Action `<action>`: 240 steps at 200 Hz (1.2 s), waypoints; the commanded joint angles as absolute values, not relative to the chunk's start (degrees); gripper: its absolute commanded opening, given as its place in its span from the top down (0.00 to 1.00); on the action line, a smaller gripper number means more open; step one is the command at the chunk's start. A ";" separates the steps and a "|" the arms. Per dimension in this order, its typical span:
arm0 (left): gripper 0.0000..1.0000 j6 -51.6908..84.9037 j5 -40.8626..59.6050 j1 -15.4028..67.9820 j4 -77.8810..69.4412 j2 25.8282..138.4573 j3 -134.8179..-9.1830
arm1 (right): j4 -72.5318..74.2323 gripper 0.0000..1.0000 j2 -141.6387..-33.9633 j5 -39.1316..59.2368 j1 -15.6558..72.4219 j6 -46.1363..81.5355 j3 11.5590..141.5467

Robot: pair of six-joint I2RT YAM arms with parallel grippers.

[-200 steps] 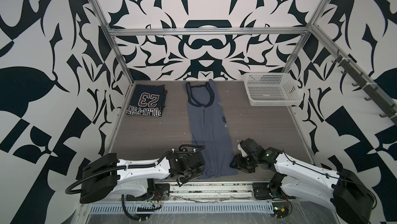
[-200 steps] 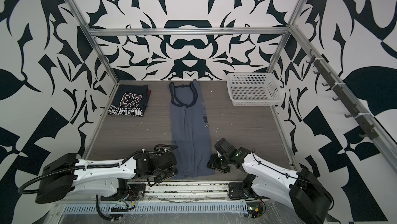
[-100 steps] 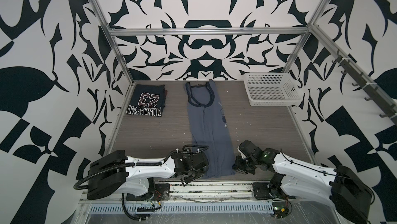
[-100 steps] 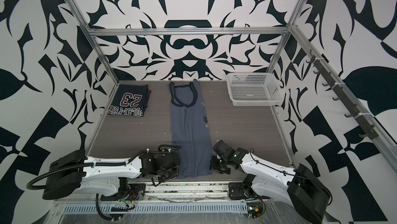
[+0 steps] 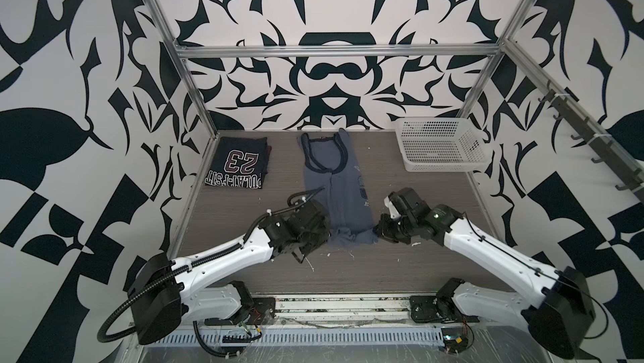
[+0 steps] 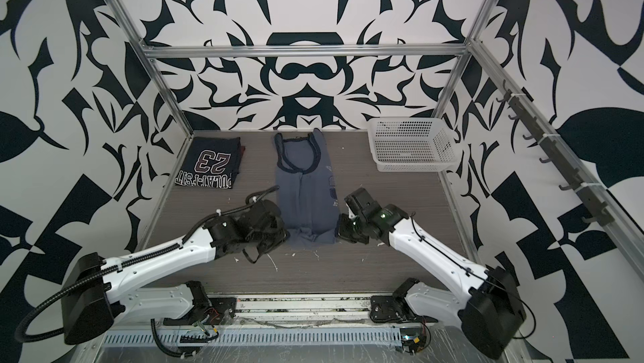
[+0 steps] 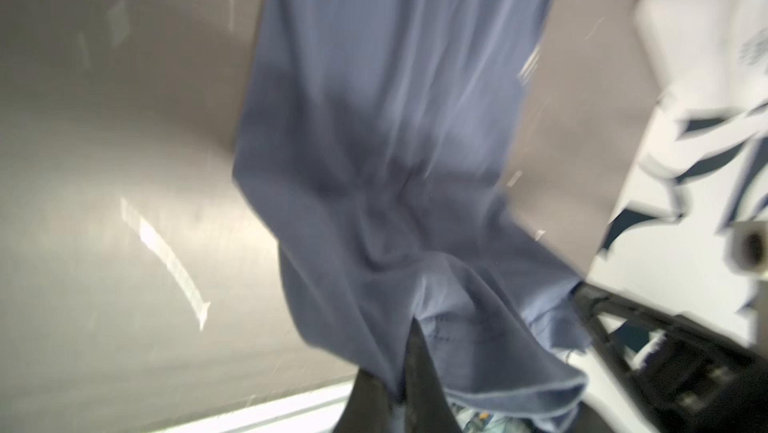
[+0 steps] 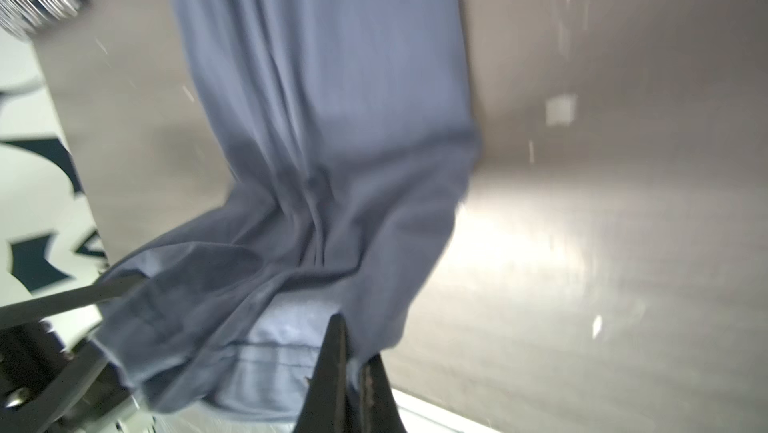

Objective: Fold and stack the tank tops
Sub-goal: 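Fold the near hem over toward the straps with both grippers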

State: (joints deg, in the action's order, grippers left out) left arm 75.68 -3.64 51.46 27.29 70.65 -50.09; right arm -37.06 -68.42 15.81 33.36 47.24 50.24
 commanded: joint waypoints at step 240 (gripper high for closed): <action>0.29 54.52 -2.87 28.25 31.16 93.36 -69.37 | -37.80 0.20 -105.20 16.14 17.49 27.36 83.75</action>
